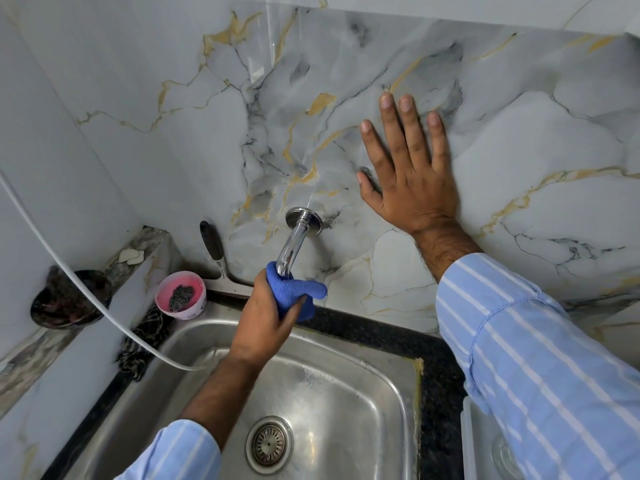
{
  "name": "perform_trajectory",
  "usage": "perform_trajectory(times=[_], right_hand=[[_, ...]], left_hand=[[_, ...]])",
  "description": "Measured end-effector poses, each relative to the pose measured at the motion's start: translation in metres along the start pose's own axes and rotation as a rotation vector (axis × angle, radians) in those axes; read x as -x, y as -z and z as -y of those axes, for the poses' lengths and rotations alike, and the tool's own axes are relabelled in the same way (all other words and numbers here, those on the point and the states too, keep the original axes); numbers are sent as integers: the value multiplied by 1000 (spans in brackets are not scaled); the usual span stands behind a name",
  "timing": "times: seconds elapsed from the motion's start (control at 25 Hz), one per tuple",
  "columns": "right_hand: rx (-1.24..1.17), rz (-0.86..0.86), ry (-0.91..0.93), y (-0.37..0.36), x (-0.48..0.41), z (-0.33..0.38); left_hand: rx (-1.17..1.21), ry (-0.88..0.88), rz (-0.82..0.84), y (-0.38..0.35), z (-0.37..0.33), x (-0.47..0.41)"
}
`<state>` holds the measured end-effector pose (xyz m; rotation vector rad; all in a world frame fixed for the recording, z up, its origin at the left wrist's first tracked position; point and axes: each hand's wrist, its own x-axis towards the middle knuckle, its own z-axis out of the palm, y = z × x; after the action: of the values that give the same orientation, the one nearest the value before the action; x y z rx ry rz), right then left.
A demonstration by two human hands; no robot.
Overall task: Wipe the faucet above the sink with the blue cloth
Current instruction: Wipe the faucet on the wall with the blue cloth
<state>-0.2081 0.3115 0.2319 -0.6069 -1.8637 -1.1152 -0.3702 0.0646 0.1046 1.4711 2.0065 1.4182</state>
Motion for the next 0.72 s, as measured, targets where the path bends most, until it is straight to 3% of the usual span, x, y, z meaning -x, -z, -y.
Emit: perform_trajectory(times=[0.16,0.28,0.48,0.56,0.6,0.72], right_hand=[[-6,1,1,1,0,0],[9,4,3,1,-1,0],[3,10,5,2,-1,0],[1,9,-1,2,-1,0],[3,6,0,2,-1,0],[10,-2,2,2,-1,1]], left_hand=[[11,231,74,14,-9,-41],[-20,421,231,12,-35,-96],[435,844,297,18,-54,-137],[460,805,281,14,-50,-138],[339,694,253,8,-48,-136],[-327,320,202,-9,-53,-120]])
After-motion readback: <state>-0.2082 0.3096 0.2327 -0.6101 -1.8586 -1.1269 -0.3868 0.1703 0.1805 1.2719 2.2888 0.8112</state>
